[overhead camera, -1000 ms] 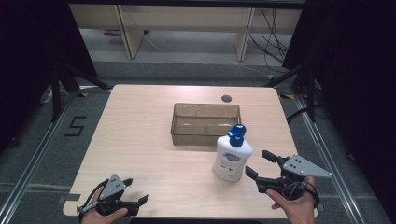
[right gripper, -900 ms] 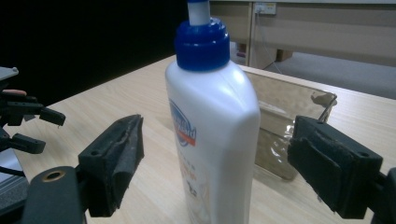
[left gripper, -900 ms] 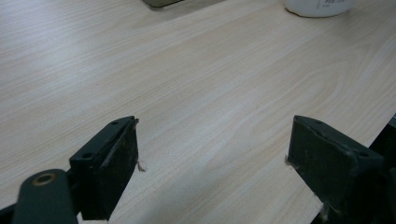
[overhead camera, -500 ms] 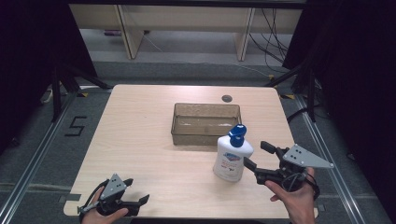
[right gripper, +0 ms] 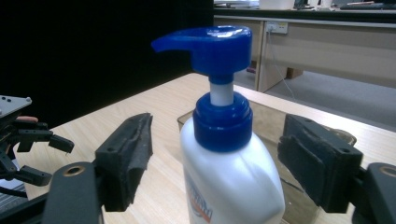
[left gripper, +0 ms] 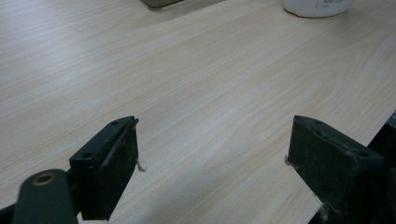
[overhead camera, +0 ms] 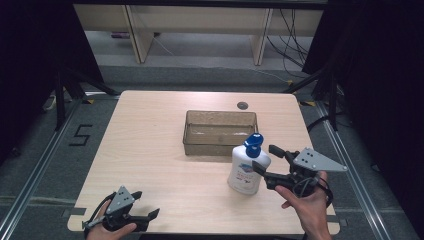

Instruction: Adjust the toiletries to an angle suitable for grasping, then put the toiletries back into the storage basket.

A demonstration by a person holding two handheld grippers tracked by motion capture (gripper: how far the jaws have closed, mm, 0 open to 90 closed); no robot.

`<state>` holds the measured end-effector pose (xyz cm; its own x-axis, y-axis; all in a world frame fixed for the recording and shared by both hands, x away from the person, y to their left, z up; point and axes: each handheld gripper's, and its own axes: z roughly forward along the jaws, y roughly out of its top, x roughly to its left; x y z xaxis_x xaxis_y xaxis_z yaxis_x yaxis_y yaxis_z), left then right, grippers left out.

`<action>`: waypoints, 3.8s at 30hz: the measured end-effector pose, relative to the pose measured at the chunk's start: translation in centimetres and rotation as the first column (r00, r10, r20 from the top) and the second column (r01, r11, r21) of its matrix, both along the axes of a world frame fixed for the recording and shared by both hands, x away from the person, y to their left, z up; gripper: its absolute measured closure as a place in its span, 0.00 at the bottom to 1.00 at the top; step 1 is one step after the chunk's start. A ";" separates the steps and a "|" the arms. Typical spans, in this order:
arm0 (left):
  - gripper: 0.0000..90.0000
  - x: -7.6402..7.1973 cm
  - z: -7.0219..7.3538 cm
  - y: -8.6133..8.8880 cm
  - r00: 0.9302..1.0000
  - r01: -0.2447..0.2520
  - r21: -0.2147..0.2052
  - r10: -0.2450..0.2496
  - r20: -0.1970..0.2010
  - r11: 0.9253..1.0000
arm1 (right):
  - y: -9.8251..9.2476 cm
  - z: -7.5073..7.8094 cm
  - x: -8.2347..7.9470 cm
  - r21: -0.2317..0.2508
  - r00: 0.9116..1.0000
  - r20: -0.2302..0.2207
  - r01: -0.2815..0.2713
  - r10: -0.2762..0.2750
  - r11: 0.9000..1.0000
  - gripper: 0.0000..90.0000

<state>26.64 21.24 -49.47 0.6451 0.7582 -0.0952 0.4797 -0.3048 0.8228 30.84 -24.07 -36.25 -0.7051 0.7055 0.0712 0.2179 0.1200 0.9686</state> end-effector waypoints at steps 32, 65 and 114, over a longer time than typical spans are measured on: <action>0.17 0.0 0.1 0.0 1.000 -0.002 -0.003 0.002 0.003 1.000 | 1.1 0.3 2.1 -0.033 1.000 0.031 0.006 -0.005 0.999 0.38; 0.17 0.1 -0.1 0.1 1.000 -0.009 -0.010 0.009 -0.011 1.000 | 2.1 0.3 3.3 0.006 0.998 0.051 -0.035 0.034 0.999 0.66; 0.18 -0.3 0.1 0.0 1.000 0.003 -0.005 -0.003 -0.006 1.000 | 2.2 4.5 3.6 0.036 0.988 0.143 0.052 -0.057 0.998 0.73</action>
<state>26.38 21.22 -49.35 0.6464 0.7560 -0.1025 0.4836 -0.3021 0.8215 34.43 -21.86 -31.74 -0.6701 0.7423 -0.0048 0.0819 0.0803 0.9934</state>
